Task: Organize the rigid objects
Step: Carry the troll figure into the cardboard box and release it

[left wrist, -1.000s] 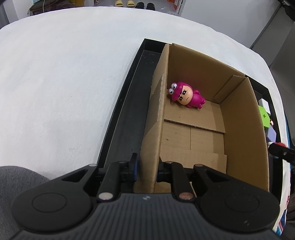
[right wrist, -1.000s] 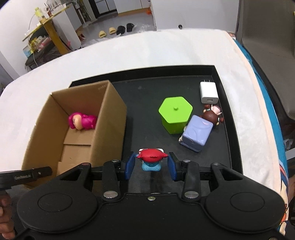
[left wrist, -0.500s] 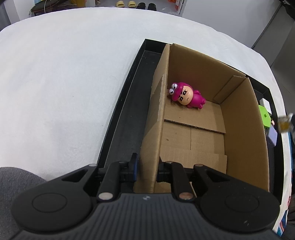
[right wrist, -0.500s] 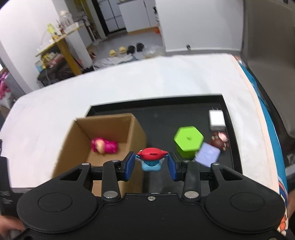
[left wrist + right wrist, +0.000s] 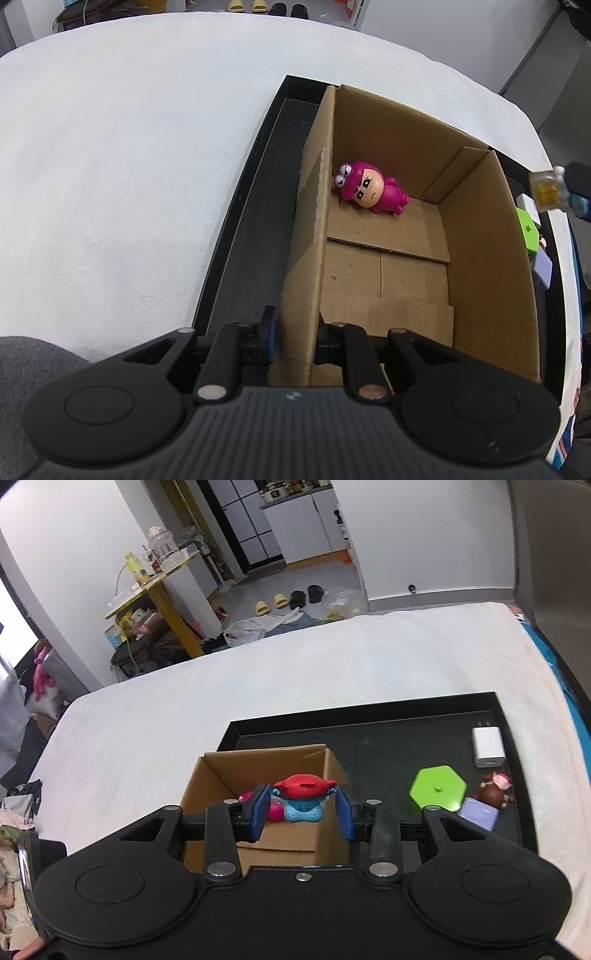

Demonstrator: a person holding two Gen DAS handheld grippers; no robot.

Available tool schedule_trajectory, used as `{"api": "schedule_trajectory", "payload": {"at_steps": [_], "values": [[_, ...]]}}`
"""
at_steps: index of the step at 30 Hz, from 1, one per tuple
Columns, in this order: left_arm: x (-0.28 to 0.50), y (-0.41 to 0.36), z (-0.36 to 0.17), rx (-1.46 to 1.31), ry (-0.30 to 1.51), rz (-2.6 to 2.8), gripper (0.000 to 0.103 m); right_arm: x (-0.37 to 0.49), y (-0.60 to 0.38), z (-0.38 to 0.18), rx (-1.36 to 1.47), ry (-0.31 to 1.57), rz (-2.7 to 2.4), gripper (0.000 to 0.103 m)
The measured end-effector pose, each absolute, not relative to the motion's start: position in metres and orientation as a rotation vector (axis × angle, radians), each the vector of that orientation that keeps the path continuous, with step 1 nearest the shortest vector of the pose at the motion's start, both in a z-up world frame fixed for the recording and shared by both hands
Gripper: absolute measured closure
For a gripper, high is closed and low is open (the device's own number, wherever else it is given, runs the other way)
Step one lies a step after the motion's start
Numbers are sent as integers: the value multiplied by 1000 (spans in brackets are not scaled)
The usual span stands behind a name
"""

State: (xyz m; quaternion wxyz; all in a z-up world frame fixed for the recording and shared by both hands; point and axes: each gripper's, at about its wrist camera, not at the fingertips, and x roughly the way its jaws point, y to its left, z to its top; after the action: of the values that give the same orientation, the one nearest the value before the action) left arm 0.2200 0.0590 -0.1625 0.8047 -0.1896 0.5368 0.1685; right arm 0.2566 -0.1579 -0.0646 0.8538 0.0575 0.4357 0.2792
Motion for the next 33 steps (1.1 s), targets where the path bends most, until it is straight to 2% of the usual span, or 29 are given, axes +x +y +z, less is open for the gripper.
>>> {"api": "schedule_trajectory", "payload": {"at_steps": [17,33], "values": [[217,63,-162,-433,1144,343,86,270,-123,-92,71,924,623,64],[216,64,-158,-434,1141,349,85,274,-141,-78,117,931,617,52]]}}
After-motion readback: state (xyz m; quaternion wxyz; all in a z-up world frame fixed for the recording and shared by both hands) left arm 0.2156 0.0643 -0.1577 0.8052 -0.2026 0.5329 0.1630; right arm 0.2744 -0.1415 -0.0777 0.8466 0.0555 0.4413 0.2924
